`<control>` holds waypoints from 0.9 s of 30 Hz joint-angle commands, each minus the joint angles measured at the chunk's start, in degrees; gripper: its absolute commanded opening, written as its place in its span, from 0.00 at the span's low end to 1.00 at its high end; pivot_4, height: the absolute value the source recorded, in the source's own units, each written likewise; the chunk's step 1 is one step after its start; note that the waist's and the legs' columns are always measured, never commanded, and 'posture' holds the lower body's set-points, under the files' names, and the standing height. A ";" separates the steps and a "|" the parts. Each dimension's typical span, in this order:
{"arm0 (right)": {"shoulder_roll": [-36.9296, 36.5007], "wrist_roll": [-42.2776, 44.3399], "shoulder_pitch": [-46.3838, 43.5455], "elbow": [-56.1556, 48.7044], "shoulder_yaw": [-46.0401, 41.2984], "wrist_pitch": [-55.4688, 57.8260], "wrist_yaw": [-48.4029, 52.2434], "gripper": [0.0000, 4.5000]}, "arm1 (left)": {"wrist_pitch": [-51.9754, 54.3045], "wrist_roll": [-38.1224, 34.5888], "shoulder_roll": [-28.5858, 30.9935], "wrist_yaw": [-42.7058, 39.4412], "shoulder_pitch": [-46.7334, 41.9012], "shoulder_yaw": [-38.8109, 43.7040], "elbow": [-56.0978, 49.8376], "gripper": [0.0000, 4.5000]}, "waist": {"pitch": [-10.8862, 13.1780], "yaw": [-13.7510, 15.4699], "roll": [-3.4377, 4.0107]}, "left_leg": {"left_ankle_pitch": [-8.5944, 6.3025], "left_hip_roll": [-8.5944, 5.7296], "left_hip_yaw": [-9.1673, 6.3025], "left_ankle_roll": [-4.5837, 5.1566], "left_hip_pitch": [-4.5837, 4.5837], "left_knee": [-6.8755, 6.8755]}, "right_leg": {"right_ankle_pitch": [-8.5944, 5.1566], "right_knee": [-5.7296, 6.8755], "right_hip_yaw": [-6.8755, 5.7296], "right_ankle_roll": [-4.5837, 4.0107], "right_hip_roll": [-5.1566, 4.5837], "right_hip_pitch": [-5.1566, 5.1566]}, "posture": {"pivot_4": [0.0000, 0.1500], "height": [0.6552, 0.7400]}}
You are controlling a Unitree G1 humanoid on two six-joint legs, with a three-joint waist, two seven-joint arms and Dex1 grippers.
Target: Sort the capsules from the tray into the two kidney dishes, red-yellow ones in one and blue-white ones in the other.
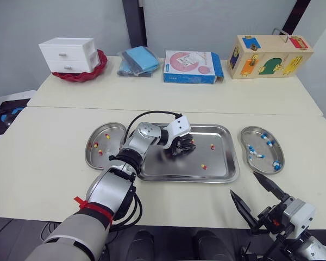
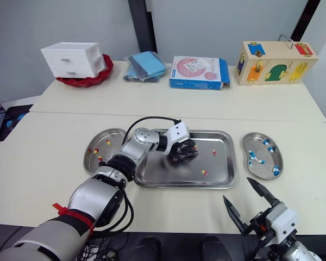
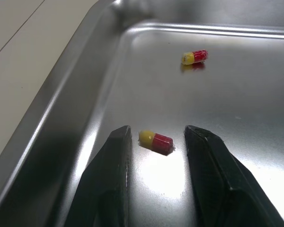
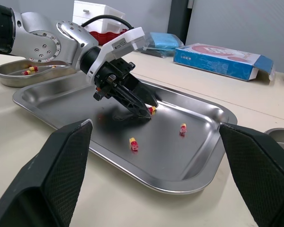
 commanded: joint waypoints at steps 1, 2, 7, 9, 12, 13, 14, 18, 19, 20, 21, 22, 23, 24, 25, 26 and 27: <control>-0.38 1.03 0.05 -1.20 -0.06 -0.95 -0.11 1.00 | 0.15 0.81 0.19 -0.29 0.07 -0.02 -0.07 0.33 | 0.00 0.00 0.00 | 0.00 0.00 0.00 0.00 0.00 0.00 | 0.00 0.00 0.00 0.00 0.00 0.00 | 1.00 1.00; -0.41 1.05 -0.06 -1.15 -0.09 -0.95 -0.13 1.00 | 0.08 0.86 0.20 -0.24 0.07 -0.02 -0.06 0.28 | 0.00 0.00 0.00 | 0.00 0.00 0.00 0.00 0.00 0.00 | 0.00 0.00 0.00 0.00 0.00 0.00 | 1.00 1.00; -0.56 1.04 -0.36 -0.97 -0.11 -0.95 -0.19 1.00 | -0.17 1.09 0.21 -0.14 0.13 -0.11 -0.12 0.21 | 0.00 0.00 0.00 | 0.00 0.00 0.00 0.00 0.00 0.00 | 0.00 0.00 0.00 0.00 0.00 0.01 | 1.00 1.00; -0.62 1.05 -0.43 -0.97 -0.09 -0.87 -0.27 1.00 | -0.25 1.10 0.21 -0.05 0.17 -0.09 -0.15 0.21 | 0.00 0.00 0.00 | 0.00 0.00 0.00 0.00 0.00 0.00 | 0.00 0.00 0.00 0.00 0.00 0.01 | 1.00 1.00; -0.66 1.06 -0.48 -0.92 -0.04 -0.84 -0.31 1.00 | -0.29 1.14 0.23 -0.06 0.23 -0.11 -0.21 0.21 | 0.00 0.00 0.00 | 0.00 0.00 0.00 0.00 0.00 0.01 | 0.00 0.01 0.00 0.00 0.00 0.01 | 1.00 1.00; -0.67 1.06 -0.50 -0.93 -0.01 -0.81 -0.32 1.00 | -0.32 1.15 0.23 -0.05 0.26 -0.11 -0.24 0.17 | 0.00 0.00 0.00 | 0.00 0.00 0.00 0.00 0.00 0.01 | 0.00 0.01 0.00 0.00 0.00 0.01 | 1.00 1.00; -0.67 1.06 -0.52 -0.94 0.01 -0.79 -0.33 1.00 | -0.34 1.15 0.24 -0.04 0.28 -0.11 -0.26 0.13 | 0.00 0.01 0.00 | 0.00 0.00 0.00 0.00 0.00 0.01 | 0.00 0.01 0.00 0.00 0.00 0.01 | 1.00 1.00; -0.72 1.05 -0.57 -0.99 0.14 -0.66 -0.33 1.00 | -0.51 1.23 0.21 0.16 0.37 -0.12 -0.45 0.06 | 0.00 0.00 0.00 | 0.00 0.00 0.00 0.00 0.00 0.01 | 0.00 0.01 0.00 0.00 0.00 0.01 | 1.00 1.00; -0.74 1.06 -0.55 -1.01 0.15 -0.65 -0.32 1.00 | -0.51 1.24 0.20 0.18 0.38 -0.10 -0.49 0.06 | 0.00 0.00 0.00 | 0.00 0.00 0.00 0.00 0.00 0.01 | 0.00 0.01 0.00 0.00 0.00 0.01 | 1.00 1.00; -0.76 1.05 -0.53 -1.02 0.17 -0.64 -0.31 1.00 | -0.53 1.25 0.21 0.19 0.41 -0.11 -0.53 0.06 | 0.00 0.00 0.00 | 0.00 0.00 0.00 0.00 0.00 0.02 | 0.00 0.01 0.00 0.00 0.00 0.01 | 1.00 1.00; -0.78 1.04 -0.51 -1.03 0.19 -0.60 -0.31 1.00 | -0.54 1.28 0.19 0.24 0.44 -0.14 -0.56 0.06 | 0.00 0.00 0.00 | 0.00 0.00 0.00 0.00 0.00 0.01 | 0.00 0.01 0.00 0.00 0.00 0.01 | 1.00 1.00; -0.81 0.99 -0.50 -1.04 0.24 -0.58 -0.30 1.00 | -0.55 1.30 0.18 0.29 0.48 -0.15 -0.61 0.06 | 0.00 0.00 0.00 | 0.00 0.00 0.00 0.00 0.00 0.01 | 0.00 0.01 0.00 0.00 0.00 0.01 | 1.00 1.00; -0.82 0.97 -0.51 -1.05 0.27 -0.58 -0.30 1.00 | -0.56 1.32 0.18 0.32 0.51 -0.17 -0.64 0.06 | 0.00 0.00 0.00 | 0.00 0.00 0.00 0.00 0.00 0.01 | 0.00 0.01 0.00 0.00 0.00 0.01 | 1.00 1.00; -0.82 0.96 -0.52 -1.06 0.29 -0.55 -0.33 1.00 | -0.59 1.35 0.19 0.36 0.55 -0.18 -0.66 0.06 | 0.00 0.00 0.00 | 0.00 0.00 0.00 0.00 0.00 0.02 | 0.00 0.01 0.00 0.00 0.00 0.01 | 1.00 1.00; -0.83 0.92 -0.54 -1.04 0.31 -0.57 -0.34 1.00 | -0.59 1.36 0.19 0.38 0.58 -0.17 -0.68 0.06 | 0.00 0.00 0.00 | 0.00 0.00 0.00 0.00 0.00 0.02 | 0.00 0.01 0.00 0.00 0.00 0.01 | 1.00 1.00; -0.84 0.90 -0.55 -1.03 0.33 -0.59 -0.35 1.00 | -0.60 1.36 0.19 0.39 0.61 -0.17 -0.70 0.06 | 0.00 0.00 0.00 | 0.00 0.00 0.00 0.00 0.00 0.02 | 0.00 0.01 0.00 0.00 0.00 0.01 | 1.00 1.00; -0.83 0.88 -0.56 -1.03 0.35 -0.58 -0.40 1.00 | -0.61 1.36 0.19 0.40 0.64 -0.16 -0.73 0.06 | 0.00 0.00 0.00 | 0.00 0.00 0.00 0.00 0.00 0.01 | 0.00 0.01 0.00 0.00 0.00 0.01 | 1.00 1.00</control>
